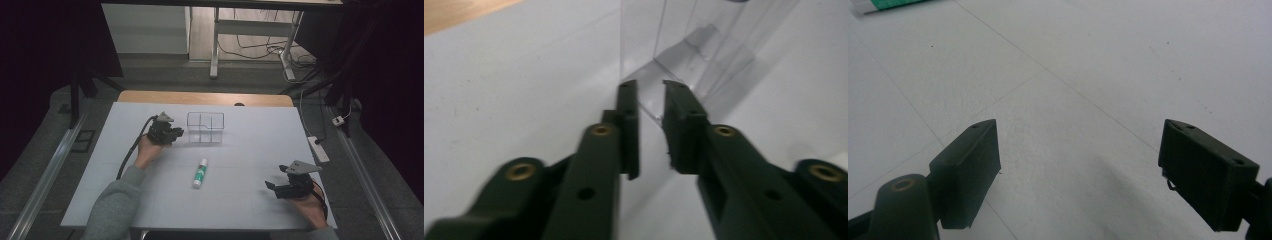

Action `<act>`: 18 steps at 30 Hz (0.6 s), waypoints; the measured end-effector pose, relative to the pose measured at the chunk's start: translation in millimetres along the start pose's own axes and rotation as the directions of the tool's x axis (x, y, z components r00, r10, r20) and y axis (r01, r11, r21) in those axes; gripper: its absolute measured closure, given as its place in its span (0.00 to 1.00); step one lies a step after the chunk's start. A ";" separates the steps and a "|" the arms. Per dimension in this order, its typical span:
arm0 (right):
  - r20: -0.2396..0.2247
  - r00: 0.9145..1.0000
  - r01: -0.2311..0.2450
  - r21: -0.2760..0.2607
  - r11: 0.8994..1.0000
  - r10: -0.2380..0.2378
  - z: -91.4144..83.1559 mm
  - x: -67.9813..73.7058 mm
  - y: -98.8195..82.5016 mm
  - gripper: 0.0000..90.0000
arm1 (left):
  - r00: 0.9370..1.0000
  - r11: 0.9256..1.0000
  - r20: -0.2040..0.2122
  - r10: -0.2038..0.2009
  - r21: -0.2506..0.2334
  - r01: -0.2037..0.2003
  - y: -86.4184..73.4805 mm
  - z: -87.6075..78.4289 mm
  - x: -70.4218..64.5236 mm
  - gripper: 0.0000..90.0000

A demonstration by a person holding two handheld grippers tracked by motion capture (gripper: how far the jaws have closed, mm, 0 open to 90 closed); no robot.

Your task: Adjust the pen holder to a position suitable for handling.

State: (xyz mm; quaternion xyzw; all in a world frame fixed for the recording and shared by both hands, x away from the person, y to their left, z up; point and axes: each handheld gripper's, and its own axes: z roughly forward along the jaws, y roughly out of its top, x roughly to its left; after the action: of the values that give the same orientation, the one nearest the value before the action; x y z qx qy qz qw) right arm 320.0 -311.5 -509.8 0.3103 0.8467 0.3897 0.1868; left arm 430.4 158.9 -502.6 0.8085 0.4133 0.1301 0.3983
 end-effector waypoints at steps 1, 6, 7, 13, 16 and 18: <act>0.000 1.000 -0.002 -0.004 1.000 0.002 0.1 0.1 -0.1 0.18 | 1.000 1.000 0.000 -0.002 0.001 0.002 0.3 -2.2 -1.7 0.75; -0.001 1.000 -0.002 -0.008 1.000 0.002 -0.3 -0.6 -0.2 0.18 | 1.000 1.000 0.029 0.002 0.011 -0.003 2.8 -11.2 -12.3 0.59; -0.001 1.000 -0.002 -0.008 1.000 0.002 -0.3 -0.7 -0.2 0.18 | 0.999 1.000 0.034 0.007 0.014 -0.007 2.5 -12.4 -14.6 0.57; -0.004 1.000 -0.001 -0.009 1.000 0.001 0.4 -0.9 0.1 0.18 | 0.998 0.999 0.057 0.021 0.024 -0.022 -2.6 -26.8 -23.3 0.51; -0.004 1.000 -0.006 -0.016 1.000 0.006 0.2 -1.3 0.4 0.18 | 0.998 1.000 0.066 0.020 0.018 -0.021 -4.5 -36.5 -25.5 0.51; -0.004 1.000 -0.007 -0.018 1.000 0.007 -0.2 -1.4 0.5 0.18 | 0.997 1.000 0.075 0.022 0.015 -0.023 -5.7 -42.8 -27.8 0.50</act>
State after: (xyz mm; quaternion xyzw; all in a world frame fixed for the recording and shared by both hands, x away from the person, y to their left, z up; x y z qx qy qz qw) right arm 321.1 -312.4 -509.2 0.3110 0.8424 0.3985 0.1865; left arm 386.8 162.3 -475.8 0.8205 0.3901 0.1009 0.4055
